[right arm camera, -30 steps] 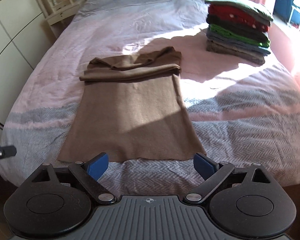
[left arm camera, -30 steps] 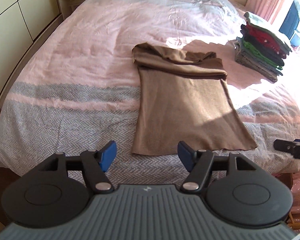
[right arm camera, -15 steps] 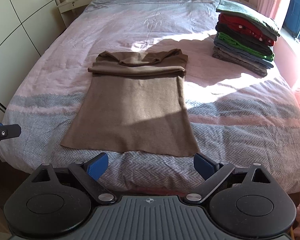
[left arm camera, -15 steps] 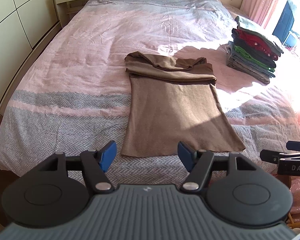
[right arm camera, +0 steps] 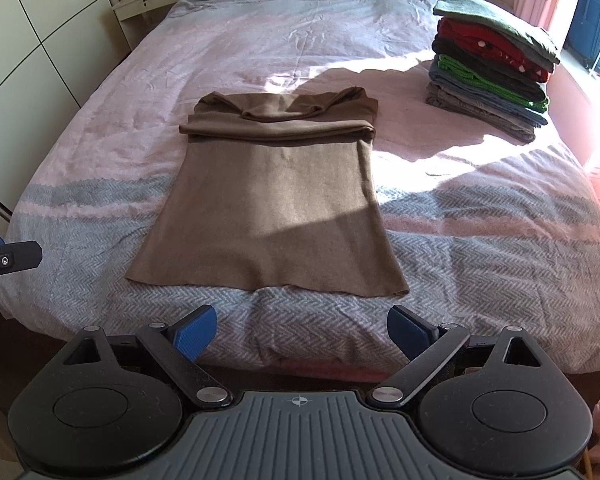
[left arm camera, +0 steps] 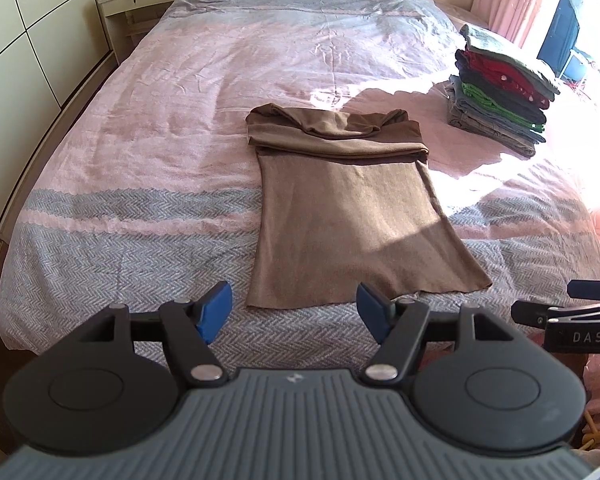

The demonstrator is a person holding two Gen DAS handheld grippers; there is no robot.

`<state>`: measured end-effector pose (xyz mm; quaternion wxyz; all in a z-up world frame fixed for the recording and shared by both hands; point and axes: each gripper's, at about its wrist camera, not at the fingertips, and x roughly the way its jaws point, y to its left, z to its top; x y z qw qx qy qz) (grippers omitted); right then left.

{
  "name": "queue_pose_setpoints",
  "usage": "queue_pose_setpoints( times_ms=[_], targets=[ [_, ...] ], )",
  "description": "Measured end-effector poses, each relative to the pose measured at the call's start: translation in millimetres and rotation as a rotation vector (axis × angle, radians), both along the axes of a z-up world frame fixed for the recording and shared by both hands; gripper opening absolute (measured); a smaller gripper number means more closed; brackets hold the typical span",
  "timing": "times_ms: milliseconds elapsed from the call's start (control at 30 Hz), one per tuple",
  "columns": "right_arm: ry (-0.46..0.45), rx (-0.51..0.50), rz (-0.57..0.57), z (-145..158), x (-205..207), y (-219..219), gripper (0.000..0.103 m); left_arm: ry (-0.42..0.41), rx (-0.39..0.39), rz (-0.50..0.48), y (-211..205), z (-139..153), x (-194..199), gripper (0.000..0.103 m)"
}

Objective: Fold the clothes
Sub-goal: 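Release the brown top and lift both grippers above it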

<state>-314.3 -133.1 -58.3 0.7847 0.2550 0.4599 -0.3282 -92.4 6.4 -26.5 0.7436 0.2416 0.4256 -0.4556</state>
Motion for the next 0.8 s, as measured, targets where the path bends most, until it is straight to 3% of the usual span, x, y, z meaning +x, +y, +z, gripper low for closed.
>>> queue_pose_setpoints(
  times_ms=[800],
  targets=[
    [0.033, -0.032, 0.001, 0.3, 21.7, 25.0, 0.095, 0.037, 0.045, -0.001, 12.1, -15.1, 18.4, 0.066]
  ],
)
